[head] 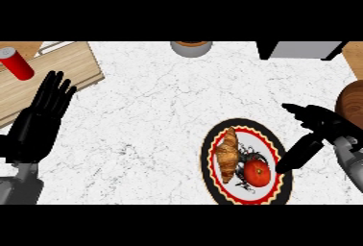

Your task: Pick the tomato from the plate and place it in the bowl

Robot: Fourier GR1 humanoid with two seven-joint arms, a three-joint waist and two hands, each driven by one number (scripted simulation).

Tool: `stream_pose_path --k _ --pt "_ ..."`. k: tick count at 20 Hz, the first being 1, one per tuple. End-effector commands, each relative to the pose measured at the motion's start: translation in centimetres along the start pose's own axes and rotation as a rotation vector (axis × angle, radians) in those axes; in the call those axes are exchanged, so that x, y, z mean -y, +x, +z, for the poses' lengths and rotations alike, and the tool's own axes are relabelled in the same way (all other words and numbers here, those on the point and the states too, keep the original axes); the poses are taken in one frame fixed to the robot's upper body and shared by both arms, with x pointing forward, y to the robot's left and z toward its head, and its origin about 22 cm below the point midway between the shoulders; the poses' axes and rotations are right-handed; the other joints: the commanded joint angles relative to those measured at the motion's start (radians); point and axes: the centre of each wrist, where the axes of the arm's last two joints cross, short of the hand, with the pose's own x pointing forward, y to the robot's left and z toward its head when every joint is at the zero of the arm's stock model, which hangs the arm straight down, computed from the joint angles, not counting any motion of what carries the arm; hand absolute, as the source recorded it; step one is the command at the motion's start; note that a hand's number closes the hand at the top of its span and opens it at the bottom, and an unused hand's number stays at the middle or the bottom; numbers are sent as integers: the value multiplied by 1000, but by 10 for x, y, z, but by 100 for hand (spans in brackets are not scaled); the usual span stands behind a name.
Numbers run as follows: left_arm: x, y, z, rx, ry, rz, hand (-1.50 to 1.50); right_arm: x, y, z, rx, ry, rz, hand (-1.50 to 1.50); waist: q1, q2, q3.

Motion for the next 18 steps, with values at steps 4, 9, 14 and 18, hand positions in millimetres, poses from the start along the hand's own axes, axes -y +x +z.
stream_pose_path --k 4,9,14,18 --pt "-6 -7 -5 4 5 8 0 -15 19 -2 -131 59 21 -150 -12 1 1" --pt "7 -12 -1 -2 6 8 0 -40 3 -2 -157 71 27 -150 -20 -1 1" --pt "3 -21 13 1 19 7 0 -76 -3 13 -93 -64 24 -150 -21 -3 1" --pt "-8 5 -10 8 9 6 0 -82 -3 10 -84 -88 50 -150 -20 0 2"
